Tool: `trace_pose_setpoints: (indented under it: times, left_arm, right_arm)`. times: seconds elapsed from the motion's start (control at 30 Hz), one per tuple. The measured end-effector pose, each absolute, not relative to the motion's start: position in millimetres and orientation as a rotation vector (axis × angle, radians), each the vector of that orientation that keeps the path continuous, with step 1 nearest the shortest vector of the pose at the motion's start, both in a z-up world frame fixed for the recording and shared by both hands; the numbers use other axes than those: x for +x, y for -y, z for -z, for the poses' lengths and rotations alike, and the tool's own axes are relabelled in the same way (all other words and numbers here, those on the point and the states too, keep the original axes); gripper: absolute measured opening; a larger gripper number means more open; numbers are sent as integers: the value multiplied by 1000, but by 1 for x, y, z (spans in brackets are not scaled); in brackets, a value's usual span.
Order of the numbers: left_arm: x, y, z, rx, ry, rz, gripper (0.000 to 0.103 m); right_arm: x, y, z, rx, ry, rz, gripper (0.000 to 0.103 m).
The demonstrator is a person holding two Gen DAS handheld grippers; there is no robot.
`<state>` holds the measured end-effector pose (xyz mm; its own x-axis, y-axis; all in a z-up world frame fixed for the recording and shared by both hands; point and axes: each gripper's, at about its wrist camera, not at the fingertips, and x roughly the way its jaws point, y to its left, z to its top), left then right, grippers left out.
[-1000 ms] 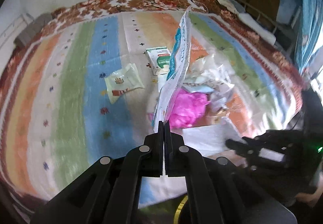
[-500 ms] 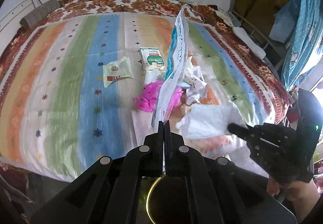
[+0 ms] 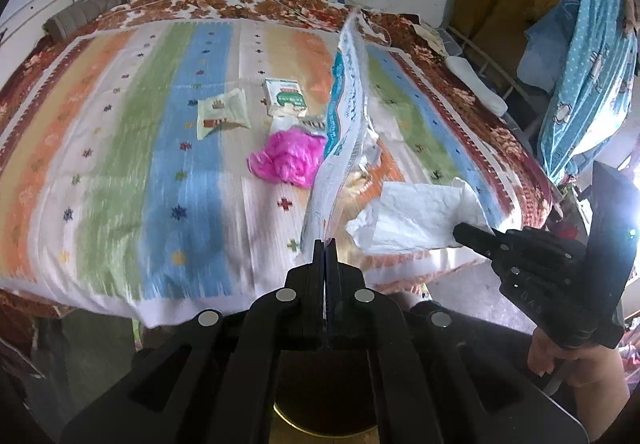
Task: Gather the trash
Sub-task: 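Carry the clear bag and white tissue in both grippers over the bin, then open left gripper to drop the clear bag while right gripper drops the tissue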
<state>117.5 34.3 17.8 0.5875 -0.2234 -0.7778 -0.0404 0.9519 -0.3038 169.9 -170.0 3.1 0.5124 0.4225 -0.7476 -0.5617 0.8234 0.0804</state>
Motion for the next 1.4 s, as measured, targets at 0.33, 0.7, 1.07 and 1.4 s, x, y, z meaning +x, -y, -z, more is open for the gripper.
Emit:
trace_pose_setpoints:
  times: [0.33, 0.7, 1.07, 1.4]
  left_arm:
    - [86, -11, 2, -295, -969, 135, 0]
    - [61, 10, 38, -301, -1060, 150, 0]
    - [46, 23, 83, -352, -1195, 121, 0]
    - [40, 30, 119, -413, -1331, 103, 0]
  right_arm:
    - [140, 183, 13, -185, -864, -566, 4]
    - [112, 181, 49, -260, -949, -522, 4]
    - [97, 181, 88, -285, -1087, -500, 4]
    - [98, 180, 112, -293, -1183, -467, 4]
